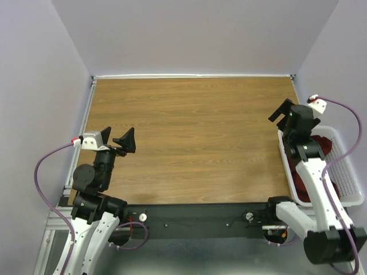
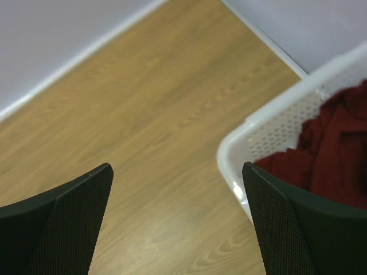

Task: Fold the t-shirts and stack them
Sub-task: Grab the tshirt from the pile

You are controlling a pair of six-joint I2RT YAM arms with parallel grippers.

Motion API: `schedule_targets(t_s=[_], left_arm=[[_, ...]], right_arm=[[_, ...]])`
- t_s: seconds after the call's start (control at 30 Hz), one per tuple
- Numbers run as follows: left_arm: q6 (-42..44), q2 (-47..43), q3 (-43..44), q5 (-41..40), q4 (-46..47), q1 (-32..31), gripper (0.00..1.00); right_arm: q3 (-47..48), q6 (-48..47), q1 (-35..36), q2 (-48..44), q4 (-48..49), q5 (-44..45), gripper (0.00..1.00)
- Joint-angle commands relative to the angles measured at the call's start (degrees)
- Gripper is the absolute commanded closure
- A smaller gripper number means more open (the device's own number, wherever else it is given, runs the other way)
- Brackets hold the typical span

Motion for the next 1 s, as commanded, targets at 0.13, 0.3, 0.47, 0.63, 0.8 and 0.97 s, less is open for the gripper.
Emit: schedule_targets(t_s=[0.13, 0.3, 0.47, 0.63, 0.8, 0.97], left_arm=[[-0.4, -3.6, -0.7, 0.5, 2.4, -2.1, 0.01], [-0.3, -4.6, -1.0, 0.3, 2.7, -3.1, 0.01], [-0.3, -4.9, -1.2, 0.1, 2.9, -3.5, 0.01], [-0.2, -4.9, -1.2, 0.5, 3.1, -3.5, 0.01], [-0.1, -4.4, -1.1, 0.7, 2.9, -3.6, 0.01], [-0.2, -3.7, -1.1, 0.8, 2.8, -3.5, 0.01]], right_arm=[[5.9, 6.9, -2.8, 17.5, -7.8, 22.2, 0.00], [5.3, 9.8, -10.8, 23.5, -8.3, 21.1, 0.00], [2.6, 13.9, -19.2, 24.4, -8.3, 17.4, 0.00], [0.3, 16.3, -25.1, 30.4, -7.8, 11.1, 0.00], [-2.4, 16.3, -28.5, 36.4, -4.8, 4.7, 0.02], [-4.2, 15.0, -28.5, 37.8, -4.2, 3.4, 0.30]])
